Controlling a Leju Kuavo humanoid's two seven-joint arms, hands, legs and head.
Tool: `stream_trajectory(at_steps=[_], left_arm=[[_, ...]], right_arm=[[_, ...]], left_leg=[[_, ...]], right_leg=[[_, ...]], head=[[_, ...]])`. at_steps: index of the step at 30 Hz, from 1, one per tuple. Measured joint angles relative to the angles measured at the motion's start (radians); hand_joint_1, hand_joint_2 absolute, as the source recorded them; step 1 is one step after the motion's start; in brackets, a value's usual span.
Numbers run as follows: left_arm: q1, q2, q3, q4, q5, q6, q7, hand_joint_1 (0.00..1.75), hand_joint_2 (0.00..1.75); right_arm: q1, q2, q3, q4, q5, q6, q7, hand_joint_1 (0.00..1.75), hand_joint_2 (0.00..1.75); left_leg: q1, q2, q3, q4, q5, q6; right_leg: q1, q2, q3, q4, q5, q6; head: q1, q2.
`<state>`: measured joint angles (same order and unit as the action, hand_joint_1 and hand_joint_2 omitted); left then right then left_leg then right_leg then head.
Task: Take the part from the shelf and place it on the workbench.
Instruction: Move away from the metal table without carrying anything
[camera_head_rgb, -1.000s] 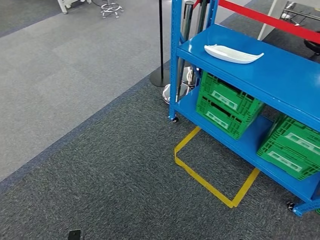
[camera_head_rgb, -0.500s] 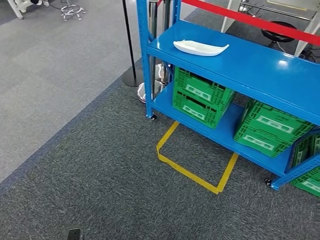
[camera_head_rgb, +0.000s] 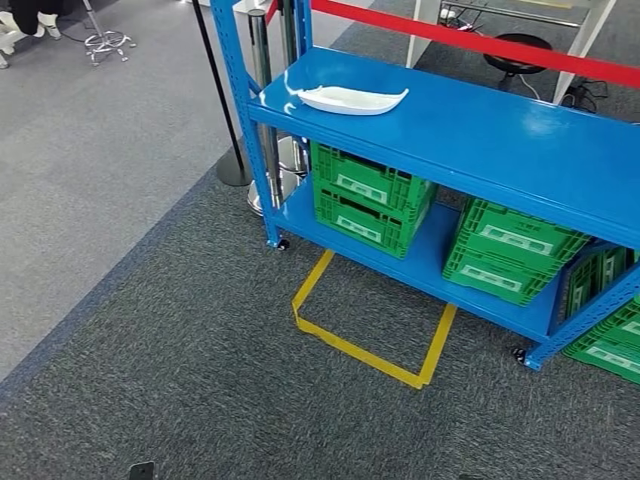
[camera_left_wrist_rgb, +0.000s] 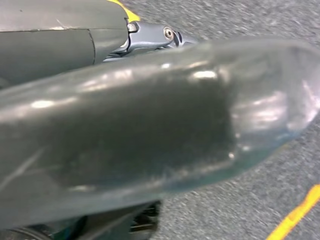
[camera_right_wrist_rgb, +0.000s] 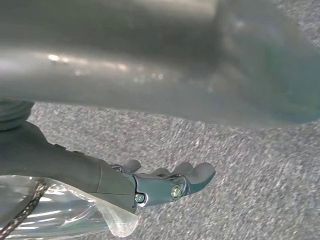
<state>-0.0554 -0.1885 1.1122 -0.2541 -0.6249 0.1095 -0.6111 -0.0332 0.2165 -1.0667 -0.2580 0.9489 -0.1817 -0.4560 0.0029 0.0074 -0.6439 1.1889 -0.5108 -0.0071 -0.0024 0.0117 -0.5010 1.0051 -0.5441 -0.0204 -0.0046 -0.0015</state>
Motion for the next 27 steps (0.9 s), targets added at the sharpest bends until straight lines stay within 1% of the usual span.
stream_trajectory(at_steps=[1,2,3,4,6,7,8,9,11,12,13,14,15,16,17,18,19,20,21,22,23,24,25,26,27], left_arm=[[-0.001,0.003,0.003,0.0,0.002,0.0,0.0,0.0,0.0],[-0.002,0.006,0.006,0.0,0.004,0.0,0.0,0.0,0.0],[-0.003,0.008,0.009,0.0,0.006,0.0,0.0,0.0,0.0],[-0.004,0.009,0.01,0.0,0.007,0.0,-0.001,0.0,0.0],[-0.004,0.009,0.013,0.0,0.009,0.0,-0.001,0.0,0.0],[-0.004,0.01,0.015,0.0,0.01,0.0,-0.002,0.0,0.0],[-0.004,0.01,0.017,0.0,0.011,0.0,-0.003,0.0,0.0],[-0.004,0.01,0.018,0.0,0.012,0.0,-0.003,0.0,0.0],[-0.005,0.01,0.021,0.0,0.014,0.0,-0.004,0.0,0.0],[-0.005,0.01,0.022,0.0,0.014,0.0,-0.004,0.0,0.0],[-0.004,0.01,0.024,0.0,0.014,0.0,-0.004,0.0,0.0],[-0.004,0.01,0.026,0.0,0.015,0.0,-0.004,0.0,0.0],[-0.003,0.01,0.027,0.0,0.016,0.0,-0.004,0.0,0.0],[-0.003,0.011,0.028,0.0,0.016,0.0,-0.004,0.0,0.0],[-0.004,0.012,0.029,0.0,0.017,0.0,-0.005,0.0,0.0],[-0.005,0.013,0.031,0.0,0.017,-0.001,-0.005,0.0,0.0],[-0.006,0.014,0.032,0.0,0.017,-0.001,-0.006,0.0,0.0],[-0.007,0.015,0.032,0.0,0.018,-0.001,-0.006,0.0,0.0],[-0.008,0.015,0.033,0.0,0.018,-0.001,-0.007,0.0,0.0],[-0.01,0.015,0.033,0.0,0.018,-0.001,-0.007,0.0,0.0],[-0.012,0.015,0.033,0.0,0.018,-0.001,-0.007,0.0,0.0],[-0.014,0.014,0.034,0.0,0.018,-0.001,-0.008,0.0,0.0],[-0.015,0.014,0.034,0.0,0.018,-0.001,-0.008,0.0,0.0],[-0.014,0.013,0.035,0.0,0.017,-0.001,-0.008,0.0,0.0],[-0.012,0.013,0.035,0.0,0.017,0.0,-0.008,0.0,0.0]], right_arm=[[0.0,0.001,0.003,0.002,0.002,0.008,-0.001,0.0,0.0],[0.0,0.002,0.005,0.004,0.003,0.016,-0.002,0.0,0.0],[-0.001,0.003,0.008,0.005,0.005,0.022,-0.002,0.0,0.0],[0.0,0.004,0.01,0.006,0.006,0.027,-0.002,0.0,0.0],[0.0,0.004,0.015,0.006,0.008,0.033,-0.001,0.0,0.0],[-0.001,0.004,0.017,0.007,0.009,0.036,0.0,0.0,0.0],[-0.003,0.004,0.019,0.007,0.011,0.038,0.0,0.0,0.0],[-0.005,0.004,0.021,0.007,0.013,0.039,0.0,0.0,0.0],[-0.004,0.004,0.022,0.007,0.017,0.042,0.0,0.0,0.0],[-0.002,0.004,0.022,0.007,0.018,0.042,0.0,0.0,0.0],[0.001,0.004,0.022,0.007,0.018,0.042,0.0,0.0,0.0],[0.003,0.003,0.022,0.007,0.019,0.042,0.0,0.0,0.0],[0.004,0.003,0.022,0.007,0.019,0.042,0.0,0.0,0.0],[0.005,0.002,0.022,0.008,0.019,0.043,0.0,0.0,0.0],[0.005,0.002,0.022,0.009,0.02,0.044,0.0,0.0,0.0],[0.005,0.002,0.023,0.011,0.02,0.045,-0.001,0.0,0.0],[0.005,0.002,0.023,0.012,0.021,0.045,-0.001,0.0,0.0],[0.004,0.001,0.024,0.013,0.021,0.046,-0.001,0.0,0.0],[0.004,0.001,0.025,0.013,0.021,0.047,-0.001,0.0,0.0],[0.004,0.001,0.026,0.013,0.021,0.048,-0.002,0.0,0.0],[0.003,0.001,0.027,0.013,0.021,0.05,-0.003,0.0,0.0],[0.001,0.0,0.027,0.013,0.021,0.052,-0.003,0.0,0.0],[-0.001,0.0,0.027,0.013,0.021,0.054,-0.003,0.0,0.0],[-0.001,0.0,0.027,0.013,0.021,0.057,-0.003,0.0,0.0],[-0.001,0.0,0.027,0.013,0.021,0.06,-0.003,0.0,0.0]], left_leg=[[-0.005,-0.001,0.022,-0.062,0.034,0.011],[-0.009,-0.002,0.043,-0.117,0.051,0.021],[-0.013,-0.003,0.057,-0.148,0.051,0.028],[-0.015,-0.003,0.065,-0.163,0.039,0.032],[-0.012,-0.005,0.083,-0.187,0.034,0.036],[-0.009,-0.005,0.094,-0.198,0.034,0.038],[-0.006,-0.006,0.106,-0.207,0.033,0.04],[-0.005,-0.005,0.115,-0.212,0.031,0.041],[-0.004,-0.005,0.127,-0.214,0.019,0.041],[-0.003,-0.005,0.136,-0.214,0.01,0.039],[-0.001,-0.005,0.147,-0.214,0.001,0.037],[0.001,-0.005,0.161,-0.214,-0.01,0.033],[0.003,-0.005,0.176,-0.214,-0.022,0.028],[0.004,-0.004,0.189,-0.212,-0.035,0.022],[0.003,-0.004,0.199,-0.211,-0.048,0.015],[0.002,-0.003,0.204,-0.21,-0.059,0.008],[0.001,-0.003,0.209,-0.209,-0.066,0.002],[0.002,-0.003,0.214,-0.208,-0.071,-0.002],[0.004,-0.003,0.217,-0.203,-0.072,-0.006],[0.006,-0.003,0.212,-0.18,-0.068,-0.009],[0.007,-0.003,0.192,-0.137,-0.067,-0.012],[0.008,-0.003,0.156,-0.073,-0.075,-0.016],[0.008,-0.003,0.11,0.0,-0.095,-0.019],[0.008,-0.004,0.063,0.064,-0.124,-0.021],[0.007,-0.004,0.024,0.104,-0.152,-0.021]], right_leg=[[0.002,0.003,0.006,-0.001,-0.008,0.003],[0.003,0.005,0.009,-0.002,-0.015,0.007],[0.002,0.005,0.01,-0.005,-0.019,0.012],[0.002,0.005,0.016,-0.005,-0.019,0.02],[0.0,0.001,0.027,-0.003,-0.018,0.034],[0.0,0.0,0.024,0.014,-0.022,0.04],[-0.001,-0.001,0.004,0.048,-0.035,0.044],[-0.002,-0.002,-0.031,0.102,-0.053,0.047],[-0.005,-0.002,-0.119,0.225,-0.093,0.053],[-0.007,-0.003,-0.155,0.258,-0.103,0.057],[-0.009,-0.003,-0.175,0.261,-0.098,0.061],[-0.012,-0.005,-0.181,0.233,-0.074,0.065],[-0.015,-0.007,-0.174,0.179,-0.03,0.069],[-0.019,-0.013,-0.166,0.123,0.023,0.073],[-0.02,-0.017,-0.159,0.077,0.057,0.069],[-0.02,-0.02,-0.152,0.049,0.082,0.061],[-0.018,-0.02,-0.149,0.041,0.085,0.049],[-0.016,-0.017,-0.143,0.04,0.075,0.036],[-0.016,-0.014,-0.134,0.04,0.074,0.027],[-0.016,-0.013,-0.125,0.039,0.068,0.02],[-0.016,-0.011,-0.113,0.037,0.062,0.014],[-0.015,-0.011,-0.1,0.035,0.053,0.008],[-0.014,-0.01,-0.088,0.034,0.043,0.004],[-0.013,-0.009,-0.075,0.033,0.033,0.001],[-0.011,-0.006,-0.061,0.033,0.021,0.0]], head=[[0.001,0.0],[0.001,0.0],[0.002,0.0],[0.002,0.0],[0.002,0.0],[0.003,0.0],[0.003,0.0],[0.004,0.0],[0.004,0.0],[0.004,0.0],[0.004,0.0],[0.004,0.0],[0.005,0.0],[0.006,0.0],[0.008,0.0],[0.008,0.0],[0.009,0.0],[0.007,0.0],[0.006,0.0],[0.006,0.0],[0.005,0.0],[0.005,0.0],[0.006,0.0],[0.005,0.0],[0.005,0.0]])
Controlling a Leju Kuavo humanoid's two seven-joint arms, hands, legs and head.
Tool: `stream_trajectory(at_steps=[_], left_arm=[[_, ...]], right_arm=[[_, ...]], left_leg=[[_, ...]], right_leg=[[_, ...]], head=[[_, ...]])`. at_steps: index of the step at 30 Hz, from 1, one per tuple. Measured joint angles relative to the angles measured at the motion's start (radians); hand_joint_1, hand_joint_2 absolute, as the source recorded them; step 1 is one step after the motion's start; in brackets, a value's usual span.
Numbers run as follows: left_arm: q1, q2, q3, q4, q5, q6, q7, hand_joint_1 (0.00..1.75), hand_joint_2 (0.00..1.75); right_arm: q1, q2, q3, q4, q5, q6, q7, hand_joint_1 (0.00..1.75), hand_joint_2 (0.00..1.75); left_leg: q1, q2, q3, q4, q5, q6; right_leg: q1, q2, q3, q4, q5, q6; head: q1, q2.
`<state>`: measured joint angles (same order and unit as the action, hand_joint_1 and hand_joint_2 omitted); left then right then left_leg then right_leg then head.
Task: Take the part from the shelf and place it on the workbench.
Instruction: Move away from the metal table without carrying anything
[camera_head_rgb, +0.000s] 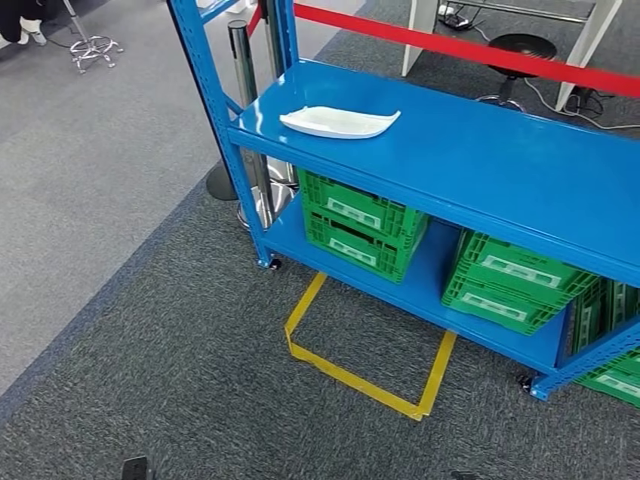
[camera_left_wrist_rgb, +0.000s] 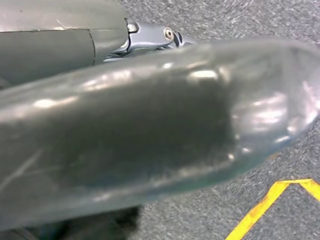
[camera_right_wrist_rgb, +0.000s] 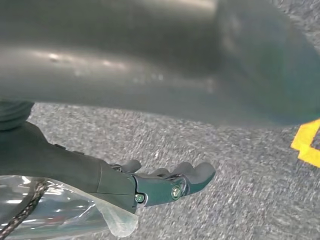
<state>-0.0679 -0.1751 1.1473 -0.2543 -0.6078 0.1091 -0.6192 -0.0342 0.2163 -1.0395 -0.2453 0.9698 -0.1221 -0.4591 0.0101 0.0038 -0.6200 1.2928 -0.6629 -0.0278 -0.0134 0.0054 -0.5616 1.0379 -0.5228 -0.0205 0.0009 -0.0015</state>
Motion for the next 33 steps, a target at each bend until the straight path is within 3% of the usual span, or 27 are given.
stream_trajectory(at_steps=[1,2,3,6,7,9,11,13,15,17,18,20,22,24,26,27,28,30,31,32,33], left_arm=[[0.002,0.0,0.0,0.0,0.0,0.0,0.0,0.0,0.0],[0.004,0.001,0.001,0.0,0.0,0.0,0.0,0.0,0.0],[0.005,0.001,0.001,0.0,0.0,0.001,0.0,0.0,0.0],[0.013,0.006,0.002,0.0,-0.001,0.002,-0.001,0.0,0.0],[0.018,0.008,0.003,0.0,-0.001,0.003,-0.001,0.0,0.0],[0.021,0.007,0.004,0.0,-0.002,0.005,-0.002,0.0,0.0],[0.014,0.004,0.004,0.0,-0.002,0.005,-0.003,0.0,0.0],[0.009,0.004,0.005,-0.001,-0.003,0.005,-0.004,0.0,0.0],[0.009,0.002,0.006,-0.001,-0.003,0.005,-0.004,0.0,0.0],[0.01,0.001,0.006,0.0,-0.003,0.005,-0.004,0.0,0.0],[0.01,0.001,0.006,0.0,-0.003,0.005,-0.004,0.0,0.0],[0.01,0.0,0.006,0.0,-0.003,0.005,-0.004,0.0,0.0],[0.009,0.001,0.008,-0.001,-0.003,0.005,-0.004,0.0,0.0],[0.006,0.001,0.008,-0.001,-0.003,0.005,-0.005,0.0,0.0],[0.002,0.001,0.008,-0.001,-0.003,0.005,-0.006,0.0,0.0],[0.0,0.001,0.008,-0.001,-0.003,0.005,-0.006,0.0,0.0],[-0.001,0.0,0.008,-0.001,-0.003,0.005,-0.007,0.0,0.0],[0.001,0.0,0.008,-0.001,-0.002,0.005,-0.008,0.0,0.0],[0.002,0.001,0.008,-0.001,-0.002,0.005,-0.008,0.0,0.0],[0.003,0.001,0.009,-0.001,-0.002,0.005,-0.008,0.0,0.0],[0.004,0.001,0.009,-0.001,-0.001,0.005,-0.008,0.0,0.0]], right_arm=[[0.001,0.0,0.0,0.0,0.0,0.003,0.0,0.0,0.0],[0.002,0.0,0.0,0.0,0.0,0.005,0.001,0.0,0.0],[0.003,0.0,0.0,0.0,0.0,0.007,0.001,0.0,0.0],[0.001,0.002,0.0,0.004,0.0,0.009,0.002,0.0,0.0],[-0.001,0.003,0.0,0.005,0.0,0.01,0.003,0.0,0.0],[-0.001,0.004,0.0,0.006,0.0,0.01,0.004,0.0,0.0],[-0.001,0.003,0.0,0.006,0.0,0.008,0.003,0.0,0.0],[-0.008,0.002,0.0,0.006,0.0,0.007,0.002,0.0,0.0],[-0.01,0.002,0.0,0.006,0.0,0.006,0.002,0.0,0.0],[-0.004,0.002,-0.001,0.006,0.0,0.006,0.002,0.0,0.0],[0.0,0.001,-0.001,0.006,0.0,0.006,0.002,0.0,0.0],[0.002,0.001,-0.002,0.006,0.0,0.007,0.002,0.0,0.0],[0.0,0.001,-0.002,0.006,0.0,0.007,0.002,0.0,0.0],[-0.002,0.001,-0.002,0.006,0.0,0.007,0.001,0.0,0.0],[-0.003,0.0,-0.002,0.006,0.0,0.007,0.001,0.0,0.0],[-0.004,0.0,-0.002,0.006,0.0,0.006,0.001,0.0,0.0],[-0.005,0.0,-0.002,0.006,0.0,0.006,0.001,0.0,0.0],[-0.008,0.0,-0.002,0.006,0.0,0.006,0.001,0.0,0.0],[-0.007,0.0,-0.002,0.006,0.0,0.006,0.001,0.0,0.0],[-0.005,0.0,-0.002,0.006,0.0,0.006,0.001,0.0,0.0],[-0.003,0.0,-0.002,0.006,0.0,0.006,0.001,0.0,0.0]], left_leg=[[-0.002,0.0,-0.025,0.009,-0.014,0.003],[-0.004,-0.001,-0.037,-0.009,-0.008,0.008],[-0.009,-0.003,-0.038,-0.056,0.026,0.016],[-0.029,-0.04,-0.024,-0.21,0.18,0.046],[-0.034,-0.049,-0.019,-0.232,0.202,0.054],[-0.034,-0.045,0.002,-0.25,0.2,0.062],[-0.028,-0.03,0.034,-0.272,0.196,0.065],[-0.026,-0.015,0.061,-0.284,0.185,0.068],[-0.026,0.001,0.082,-0.285,0.165,0.07],[-0.026,0.015,0.114,-0.285,0.138,0.069],[-0.026,0.023,0.134,-0.286,0.123,0.068],[-0.027,0.042,0.171,-0.285,0.09,0.063],[-0.029,0.06,0.194,-0.287,0.063,0.053],[-0.029,0.072,0.208,-0.278,0.061,0.041],[-0.026,0.053,0.186,-0.214,0.082,0.029],[-0.023,0.036,0.155,-0.16,0.084,0.023],[-0.019,0.019,0.114,-0.1,0.072,0.018],[-0.01,0.005,0.035,-0.008,0.008,0.008],[-0.006,0.005,0.008,0.009,-0.022,0.005],[-0.003,0.004,-0.008,0.0,-0.033,0.002],[0.0,0.001,-0.012,-0.033,-0.016,-0.001]], right_leg=[[0.001,0.003,0.016,0.0,-0.012,-0.001],[0.003,0.007,0.032,-0.001,-0.023,-0.001],[0.003,0.011,0.047,-0.001,-0.035,0.001],[0.003,0.031,0.073,-0.006,-0.065,0.01],[0.003,0.041,0.082,-0.008,-0.07,0.014],[0.006,0.054,0.097,-0.007,-0.07,0.024],[0.01,0.04,0.083,0.032,-0.066,0.032],[0.011,0.014,0.016,0.13,-0.085,0.038],[0.01,0.004,-0.067,0.22,-0.132,0.043],[0.011,0.0,-0.111,0.22,-0.156,0.046],[0.011,-0.005,-0.115,0.182,-0.134,0.046],[0.017,-0.041,-0.107,0.082,-0.024,0.037],[0.026,-0.068,-0.095,0.03,0.052,0.022],[0.028,-0.051,-0.079,0.021,0.054,0.009],[0.021,-0.029,-0.059,0.009,0.049,-0.001],[0.016,-0.018,-0.047,0.004,0.045,-0.005],[0.014,-0.008,-0.037,0.0,0.039,-0.008],[0.009,0.019,-0.018,-0.003,0.025,-0.009],[0.007,0.033,-0.007,-0.003,0.017,-0.008],[0.005,0.047,0.005,-0.003,0.008,-0.005],[0.003,0.06,0.018,-0.003,-0.001,-0.002]], head=[[0.0,0.0],[0.0,0.0],[0.0,0.0],[-0.001,0.0],[-0.002,0.0],[-0.004,0.0],[0.0,0.0],[0.004,0.0],[0.005,0.0],[0.005,0.0],[0.005,0.0],[0.003,0.0],[0.002,0.0],[0.002,0.0],[0.001,0.0],[0.0,0.0],[-0.001,0.0],[-0.002,0.0],[-0.002,0.0],[-0.002,0.0],[-0.002,0.0]])
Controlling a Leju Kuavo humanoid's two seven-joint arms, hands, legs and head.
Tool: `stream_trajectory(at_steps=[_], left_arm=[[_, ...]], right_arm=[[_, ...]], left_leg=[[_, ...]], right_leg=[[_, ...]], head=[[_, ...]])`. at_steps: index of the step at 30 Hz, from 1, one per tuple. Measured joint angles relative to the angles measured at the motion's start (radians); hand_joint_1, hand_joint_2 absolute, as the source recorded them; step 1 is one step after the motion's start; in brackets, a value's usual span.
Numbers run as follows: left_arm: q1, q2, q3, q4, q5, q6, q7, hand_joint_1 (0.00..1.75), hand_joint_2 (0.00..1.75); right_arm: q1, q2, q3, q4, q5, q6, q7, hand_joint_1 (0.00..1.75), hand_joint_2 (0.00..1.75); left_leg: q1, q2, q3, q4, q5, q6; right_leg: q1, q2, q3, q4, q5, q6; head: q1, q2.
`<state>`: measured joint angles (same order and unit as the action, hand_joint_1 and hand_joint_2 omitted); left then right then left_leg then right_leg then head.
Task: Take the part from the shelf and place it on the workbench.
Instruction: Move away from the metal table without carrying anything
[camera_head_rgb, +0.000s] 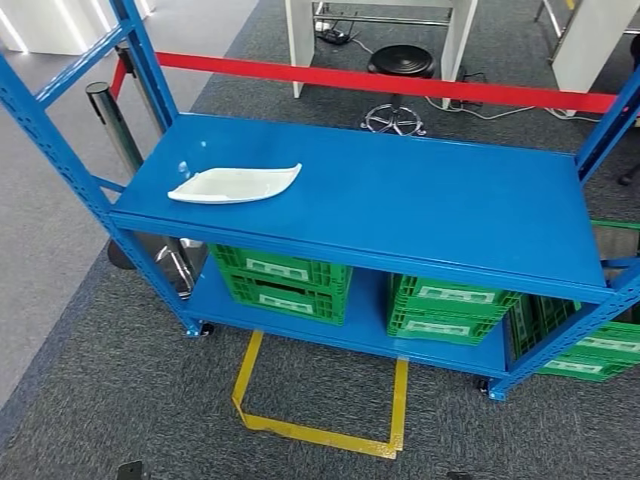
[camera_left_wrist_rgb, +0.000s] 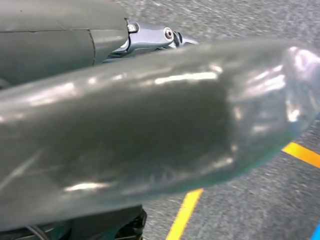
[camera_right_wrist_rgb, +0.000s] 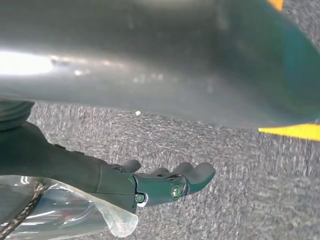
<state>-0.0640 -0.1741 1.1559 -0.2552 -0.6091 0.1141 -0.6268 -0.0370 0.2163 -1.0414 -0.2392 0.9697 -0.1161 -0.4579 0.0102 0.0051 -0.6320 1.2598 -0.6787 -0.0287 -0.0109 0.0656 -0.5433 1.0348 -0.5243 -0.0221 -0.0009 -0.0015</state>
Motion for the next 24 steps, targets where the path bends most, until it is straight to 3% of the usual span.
stream_trajectory(at_steps=[2,3,5,6,7,9,11,13,14,15,17,18,20,21,23,24], left_arm=[[0.001,0.0,0.0,0.0,0.0,0.0,0.0,0.0,0.0],[0.003,0.0,0.001,0.0,0.0,0.0,0.0,0.0,0.0],[0.007,0.001,0.002,0.0,0.0,0.0,0.0,0.0,0.0],[0.008,0.001,0.003,0.0,0.001,0.0,0.001,0.0,0.0],[0.007,0.0,0.004,0.0,0.001,-0.001,0.0,0.0,0.0],[0.003,-0.002,0.005,0.0,0.001,-0.001,-0.001,0.0,0.0],[0.001,0.0,0.007,-0.001,0.002,-0.001,-0.003,0.0,0.0],[0.001,0.0,0.008,-0.001,0.002,0.002,-0.003,0.0,0.0],[0.001,0.0,0.008,-0.001,0.003,0.005,-0.003,0.0,0.0],[0.001,0.0,0.009,-0.001,0.003,0.008,-0.003,0.0,0.0],[-0.002,-0.001,0.009,-0.001,0.003,0.014,-0.003,0.0,0.0],[-0.004,-0.002,0.009,-0.001,0.003,0.017,-0.003,0.0,0.0],[-0.007,-0.005,0.01,-0.001,0.002,0.02,-0.002,0.0,0.0],[-0.007,-0.006,0.01,-0.001,0.002,0.021,-0.002,0.0,0.0],[-0.007,-0.006,0.01,-0.001,0.001,0.021,-0.002,0.0,0.0],[-0.008,-0.006,0.01,-0.001,0.001,0.022,-0.002,0.0,0.0]], right_arm=[[0.001,0.0,0.0,0.0,0.0,0.0,0.0,0.0,0.0],[0.0,0.0,0.0,0.0,0.0,0.0,0.0,0.0,0.0],[-0.001,0.0,0.0,0.0,0.0,0.0,0.0,0.0,0.0],[0.0,0.0,0.0,0.0,0.0,0.0,0.0,0.0,0.0],[0.002,0.0,0.0,0.0,0.0,0.0,-0.001,0.0,0.0],[0.001,0.0,0.0,0.0,0.0,0.0,-0.002,0.0,0.0],[-0.008,-0.001,0.001,0.0,0.001,0.0,-0.002,0.0,0.0],[-0.012,-0.001,0.001,0.0,0.002,0.0,-0.003,0.0,0.0],[-0.01,-0.001,0.001,0.0,0.003,-0.001,-0.004,0.0,0.0],[-0.007,-0.001,0.002,0.0,0.004,-0.002,-0.004,0.0,0.0],[-0.002,-0.002,0.002,0.0,0.008,-0.006,-0.004,0.0,0.0],[-0.001,-0.004,0.002,0.0,0.01,-0.008,-0.004,0.0,0.0],[-0.001,-0.008,0.003,0.0,0.012,-0.011,-0.004,0.0,0.0],[0.0,-0.009,0.004,0.0,0.013,-0.012,-0.004,0.0,0.0],[0.001,-0.009,0.004,0.0,0.013,-0.012,-0.004,0.0,0.0],[0.0,-0.009,0.005,0.0,0.014,-0.012,-0.004,0.0,0.0]], left_leg=[[0.007,-0.027,0.006,-0.11,0.103,-0.003],[0.009,-0.043,0.009,-0.153,0.138,-0.003],[0.007,-0.065,0.015,-0.195,0.161,0.01],[0.004,-0.06,0.025,-0.197,0.153,0.022],[0.002,-0.052,0.039,-0.207,0.165,0.035],[0.002,-0.03,0.069,-0.22,0.181,0.055],[-0.003,-0.006,0.087,-0.222,0.176,0.065],[-0.01,0.015,0.097,-0.222,0.163,0.071],[-0.013,0.022,0.104,-0.222,0.156,0.072],[-0.017,0.025,0.113,-0.222,0.148,0.073],[-0.022,0.029,0.134,-0.223,0.13,0.073],[-0.023,0.03,0.142,-0.223,0.123,0.071],[-0.022,0.03,0.151,-0.223,0.112,0.063],[-0.022,0.03,0.157,-0.226,0.108,0.062],[-0.023,0.029,0.167,-0.23,0.102,0.064],[-0.023,0.028,0.17,-0.236,0.1,0.066]], right_leg=[[-0.004,0.023,0.025,0.001,-0.019,0.009],[-0.005,0.036,0.033,0.002,-0.028,0.016],[-0.006,0.057,0.041,0.005,-0.042,0.034],[-0.006,0.064,0.045,0.007,-0.041,0.043],[-0.005,0.061,0.05,0.011,-0.042,0.051],[-0.002,0.018,0.043,0.046,-0.057,0.058],[0.0,-0.037,-0.018,0.138,-0.104,0.059],[0.001,-0.056,-0.098,0.23,-0.146,0.062],[0.001,-0.058,-0.121,0.241,-0.144,0.062],[0.002,-0.06,-0.126,0.217,-0.119,0.058],[0.011,-0.066,-0.103,0.111,-0.024,0.038],[0.017,-0.069,-0.094,0.071,-0.001,0.027],[0.026,-0.07,-0.082,0.033,0.014,0.008],[0.026,-0.068,-0.078,0.028,0.014,0.014],[0.023,-0.065,-0.063,0.013,0.047,0.027],[0.022,-0.064,-0.058,0.012,0.05,0.035]], head=[[-0.001,0.0],[-0.003,0.0],[-0.005,0.0],[-0.006,0.0],[-0.005,0.0],[0.001,0.0],[0.008,0.0],[0.009,0.0],[0.009,0.0],[0.009,0.0],[0.009,0.0],[0.006,0.0],[0.001,0.0],[-0.002,0.0],[-0.005,0.0],[-0.006,0.0]])
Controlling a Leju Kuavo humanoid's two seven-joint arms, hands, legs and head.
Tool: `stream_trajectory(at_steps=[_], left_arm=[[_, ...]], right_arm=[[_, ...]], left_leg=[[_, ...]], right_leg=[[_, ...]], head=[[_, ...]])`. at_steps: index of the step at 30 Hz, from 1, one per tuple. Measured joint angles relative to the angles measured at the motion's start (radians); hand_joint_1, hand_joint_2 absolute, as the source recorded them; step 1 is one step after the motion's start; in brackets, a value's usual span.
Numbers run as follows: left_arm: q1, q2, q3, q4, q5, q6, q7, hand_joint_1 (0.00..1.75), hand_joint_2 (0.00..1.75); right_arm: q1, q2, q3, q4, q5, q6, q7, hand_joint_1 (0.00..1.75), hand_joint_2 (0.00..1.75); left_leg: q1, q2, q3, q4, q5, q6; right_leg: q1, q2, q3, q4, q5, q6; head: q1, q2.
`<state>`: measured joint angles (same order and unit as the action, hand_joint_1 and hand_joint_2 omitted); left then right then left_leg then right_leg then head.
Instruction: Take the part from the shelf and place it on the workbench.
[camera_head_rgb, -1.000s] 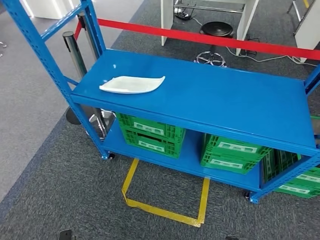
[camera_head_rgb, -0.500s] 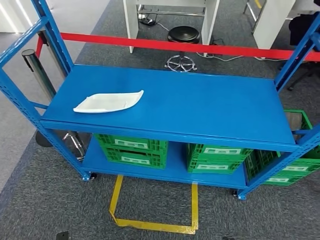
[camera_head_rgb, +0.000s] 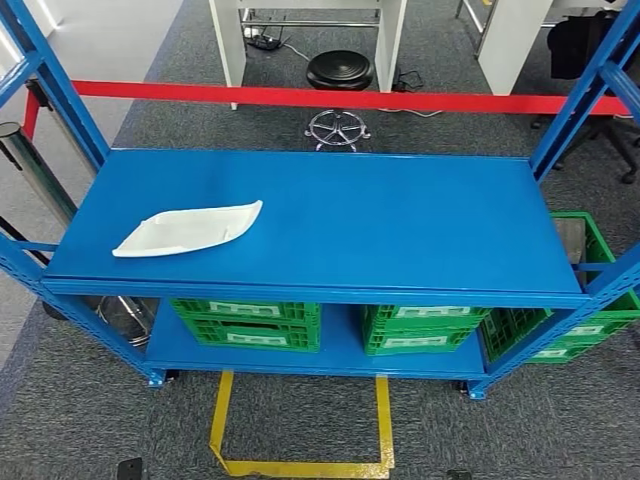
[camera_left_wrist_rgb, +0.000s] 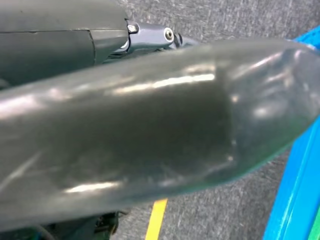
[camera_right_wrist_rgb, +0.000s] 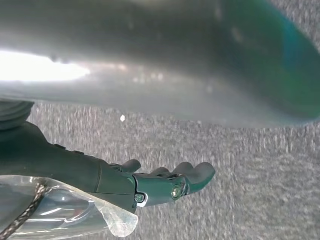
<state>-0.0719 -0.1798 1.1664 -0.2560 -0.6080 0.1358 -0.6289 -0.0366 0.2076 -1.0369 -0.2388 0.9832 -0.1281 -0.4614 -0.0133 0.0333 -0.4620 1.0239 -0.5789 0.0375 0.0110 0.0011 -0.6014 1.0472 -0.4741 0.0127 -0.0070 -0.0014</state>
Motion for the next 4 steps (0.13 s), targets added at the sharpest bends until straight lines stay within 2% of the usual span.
stream_trajectory(at_steps=[4], left_arm=[[-0.002,0.0,0.001,0.0,0.0,0.001,0.0,0.0,0.0]], right_arm=[[-0.007,0.0,0.001,0.0,0.0,0.0,0.0,0.0,0.0]], left_leg=[[-0.001,-0.001,0.006,-0.011,-0.002,-0.003]], right_leg=[[-0.001,0.001,0.002,-0.002,-0.007,-0.007]], head=[[0.0,0.0]])
